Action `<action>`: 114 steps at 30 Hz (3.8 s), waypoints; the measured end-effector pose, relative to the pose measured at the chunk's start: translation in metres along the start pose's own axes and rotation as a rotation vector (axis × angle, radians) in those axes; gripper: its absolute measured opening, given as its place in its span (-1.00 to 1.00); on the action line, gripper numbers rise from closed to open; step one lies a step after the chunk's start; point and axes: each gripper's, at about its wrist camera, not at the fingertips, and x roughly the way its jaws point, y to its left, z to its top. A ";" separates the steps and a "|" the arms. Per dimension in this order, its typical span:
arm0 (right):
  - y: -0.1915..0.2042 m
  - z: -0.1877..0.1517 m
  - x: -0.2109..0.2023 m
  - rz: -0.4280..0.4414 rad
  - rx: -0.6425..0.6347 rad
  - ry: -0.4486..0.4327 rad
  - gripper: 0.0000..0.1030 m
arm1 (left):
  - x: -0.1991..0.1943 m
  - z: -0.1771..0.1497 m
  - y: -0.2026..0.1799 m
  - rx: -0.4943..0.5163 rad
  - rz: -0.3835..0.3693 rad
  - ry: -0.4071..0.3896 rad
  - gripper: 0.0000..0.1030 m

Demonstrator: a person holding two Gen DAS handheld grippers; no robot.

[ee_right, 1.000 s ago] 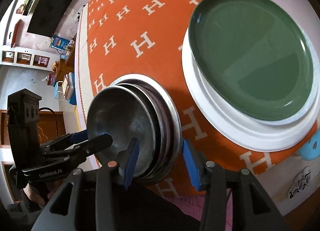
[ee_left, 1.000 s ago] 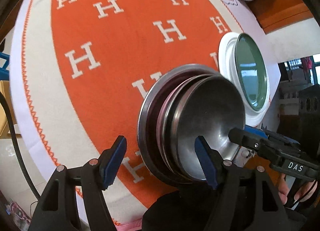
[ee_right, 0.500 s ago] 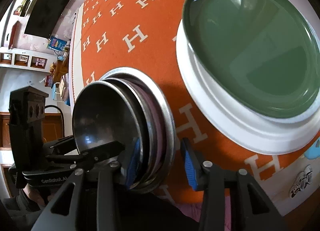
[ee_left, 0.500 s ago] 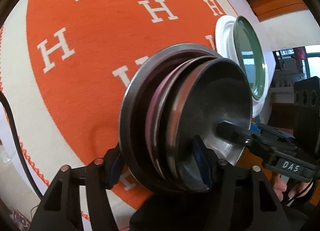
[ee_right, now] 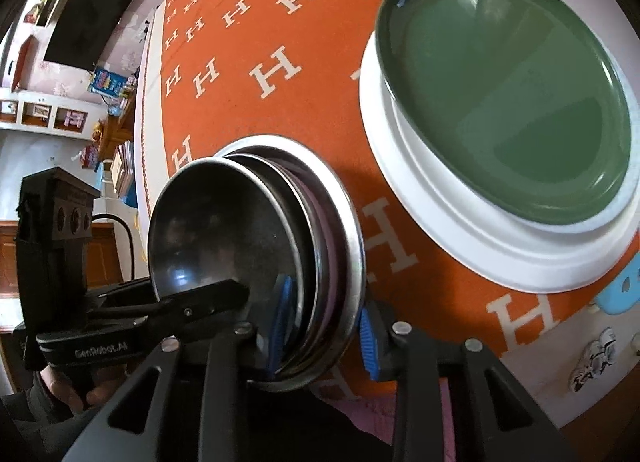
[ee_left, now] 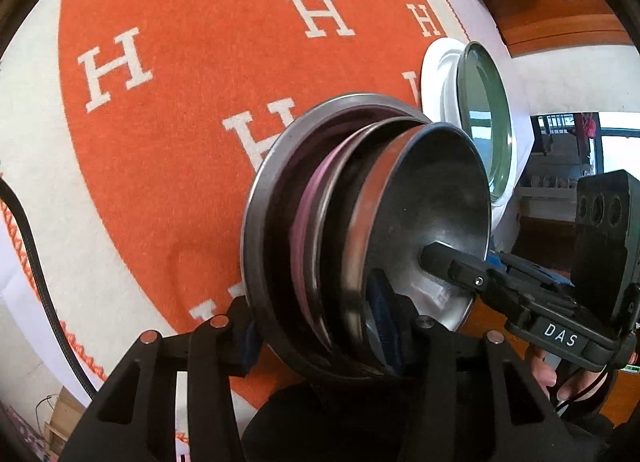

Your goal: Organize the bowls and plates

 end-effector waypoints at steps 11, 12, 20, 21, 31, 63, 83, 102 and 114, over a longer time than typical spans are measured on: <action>0.028 0.008 -0.031 -0.044 -0.178 -0.067 -0.40 | -0.035 -0.013 -0.013 -0.012 -0.024 -0.153 -0.10; 0.030 0.009 -0.034 -0.045 -0.190 -0.081 -0.40 | -0.037 -0.013 -0.016 -0.009 -0.027 -0.171 -0.10; 0.032 0.011 -0.067 -0.067 -0.322 -0.219 -0.40 | -0.051 -0.015 -0.037 0.018 -0.057 -0.316 -0.10; 0.031 0.012 -0.071 -0.068 -0.335 -0.229 -0.40 | -0.051 -0.015 -0.042 0.015 -0.063 -0.329 -0.10; 0.010 0.028 -0.107 -0.078 -0.445 -0.287 -0.40 | -0.048 -0.005 -0.087 0.007 -0.068 -0.413 -0.11; -0.126 0.116 -0.122 -0.046 -0.491 -0.060 -0.32 | 0.052 0.048 -0.206 -0.177 -0.004 -0.285 -0.08; -0.126 0.139 -0.089 0.004 -0.572 0.125 -0.18 | 0.062 0.047 -0.198 -0.337 0.096 -0.296 -0.11; -0.145 0.134 -0.115 0.017 -0.426 -0.065 0.40 | 0.035 0.029 -0.205 -0.293 0.087 -0.436 0.28; -0.153 0.088 -0.156 -0.005 -0.274 -0.283 0.66 | -0.042 -0.037 -0.202 -0.216 0.177 -0.686 0.69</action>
